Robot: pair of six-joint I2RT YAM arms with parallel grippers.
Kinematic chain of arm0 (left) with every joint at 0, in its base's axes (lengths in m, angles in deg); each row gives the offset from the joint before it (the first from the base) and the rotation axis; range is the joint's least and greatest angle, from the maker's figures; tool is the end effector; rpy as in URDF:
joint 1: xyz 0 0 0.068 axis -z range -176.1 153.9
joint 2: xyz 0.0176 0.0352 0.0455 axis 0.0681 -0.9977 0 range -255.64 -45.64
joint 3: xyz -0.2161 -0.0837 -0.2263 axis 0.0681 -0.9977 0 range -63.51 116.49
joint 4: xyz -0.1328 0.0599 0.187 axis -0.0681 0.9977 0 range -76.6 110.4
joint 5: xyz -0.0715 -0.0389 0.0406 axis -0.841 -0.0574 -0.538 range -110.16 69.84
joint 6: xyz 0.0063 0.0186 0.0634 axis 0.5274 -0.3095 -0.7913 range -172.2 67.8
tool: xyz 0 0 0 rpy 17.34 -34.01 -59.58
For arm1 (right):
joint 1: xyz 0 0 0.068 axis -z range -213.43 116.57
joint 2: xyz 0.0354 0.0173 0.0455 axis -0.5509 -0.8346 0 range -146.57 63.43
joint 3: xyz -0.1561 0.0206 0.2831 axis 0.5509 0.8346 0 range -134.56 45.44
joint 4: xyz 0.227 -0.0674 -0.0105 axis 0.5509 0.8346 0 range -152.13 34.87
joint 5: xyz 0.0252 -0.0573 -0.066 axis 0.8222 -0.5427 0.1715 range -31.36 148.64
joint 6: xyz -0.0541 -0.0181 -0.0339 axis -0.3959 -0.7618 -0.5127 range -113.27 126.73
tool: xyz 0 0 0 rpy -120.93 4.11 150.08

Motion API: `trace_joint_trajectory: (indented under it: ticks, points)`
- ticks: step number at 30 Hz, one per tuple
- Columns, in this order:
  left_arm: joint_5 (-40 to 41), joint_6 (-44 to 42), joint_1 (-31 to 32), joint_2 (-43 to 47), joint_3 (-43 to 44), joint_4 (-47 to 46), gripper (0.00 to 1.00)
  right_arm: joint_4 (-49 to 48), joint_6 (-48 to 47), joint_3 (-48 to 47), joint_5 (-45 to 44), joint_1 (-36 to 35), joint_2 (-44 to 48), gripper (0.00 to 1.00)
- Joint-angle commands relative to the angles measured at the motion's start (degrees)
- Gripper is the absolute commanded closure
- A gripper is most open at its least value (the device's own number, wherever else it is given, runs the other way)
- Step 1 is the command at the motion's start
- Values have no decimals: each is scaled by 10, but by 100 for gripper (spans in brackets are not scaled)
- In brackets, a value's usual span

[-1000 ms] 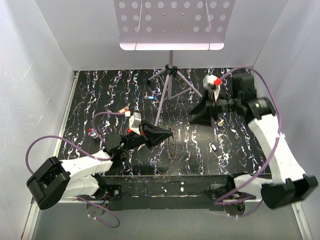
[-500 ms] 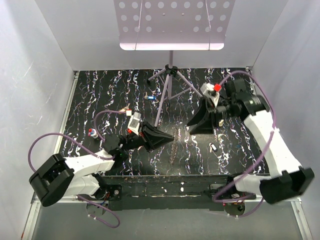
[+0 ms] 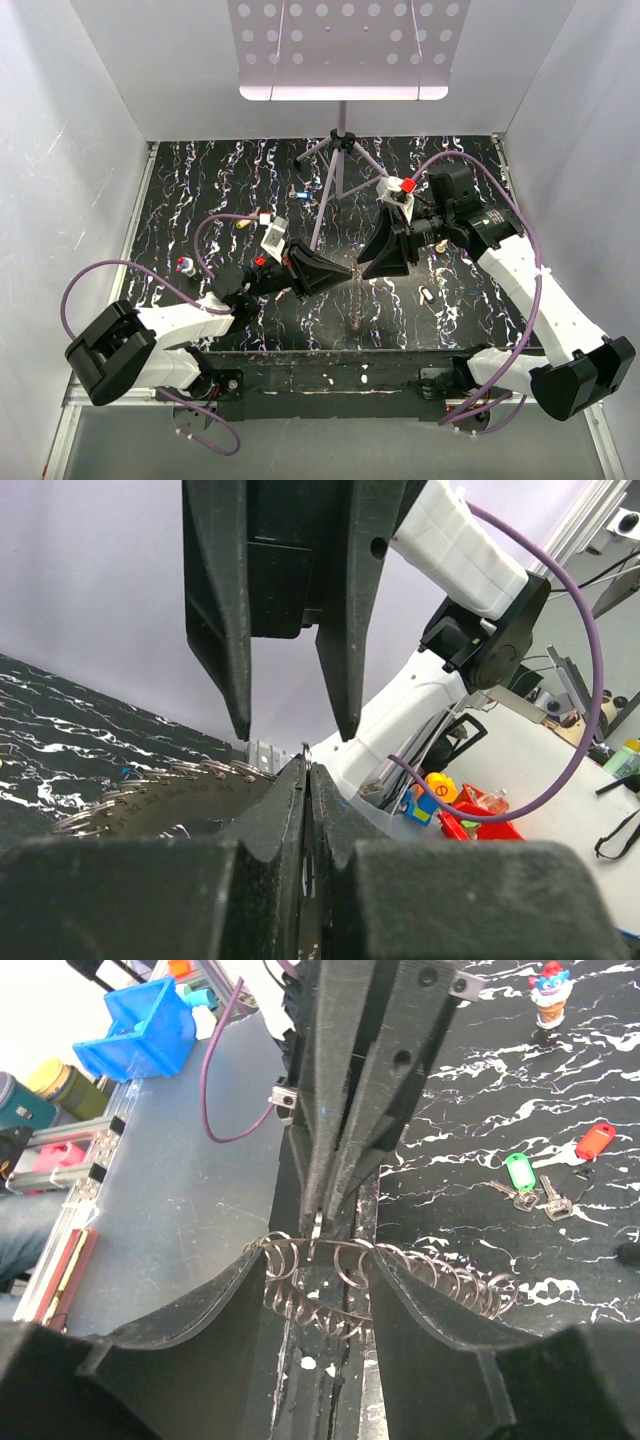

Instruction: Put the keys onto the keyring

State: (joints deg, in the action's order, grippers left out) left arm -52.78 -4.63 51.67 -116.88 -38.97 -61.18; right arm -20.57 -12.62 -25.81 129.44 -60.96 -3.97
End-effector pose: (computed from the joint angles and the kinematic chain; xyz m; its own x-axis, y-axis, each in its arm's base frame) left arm 0.1245 -0.1793 0.3505 -0.4847 -0.3911 -0.7824 0.8688 -0.1116 -0.4824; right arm 0.1409 0.1295 0.4244 -0.2419 -0.2490 -0.9378 -0.9482 -0.1443 0.2829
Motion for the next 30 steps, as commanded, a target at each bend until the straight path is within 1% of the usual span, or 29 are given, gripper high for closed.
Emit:
trace_joint_trajectory:
  ticks: [1, 3, 7, 11, 16, 25, 30]
  points:
    - [22, -15, -2, 30, 16, -36, 100, -72, 81, 10, -12, -1, 9, 48]
    - [33, -23, -2, 37, 12, -28, 100, -88, 109, 14, -1, -1, 10, 51]
    - [46, -34, -2, 51, 10, -9, 100, -95, 123, 20, 4, -2, 10, 56]
    - [53, -42, -2, 60, 11, 8, 100, -102, 135, 23, 31, -2, 12, 59]
    - [60, -39, -2, 52, 13, 1, 100, -111, 148, 23, 39, -7, 10, 59]
    - [62, -35, -2, 43, 17, 2, 100, -124, 163, 17, 23, -21, -2, 59]
    - [64, -33, -2, 39, 17, 1, 100, -123, 165, 8, 14, -30, -11, 62]
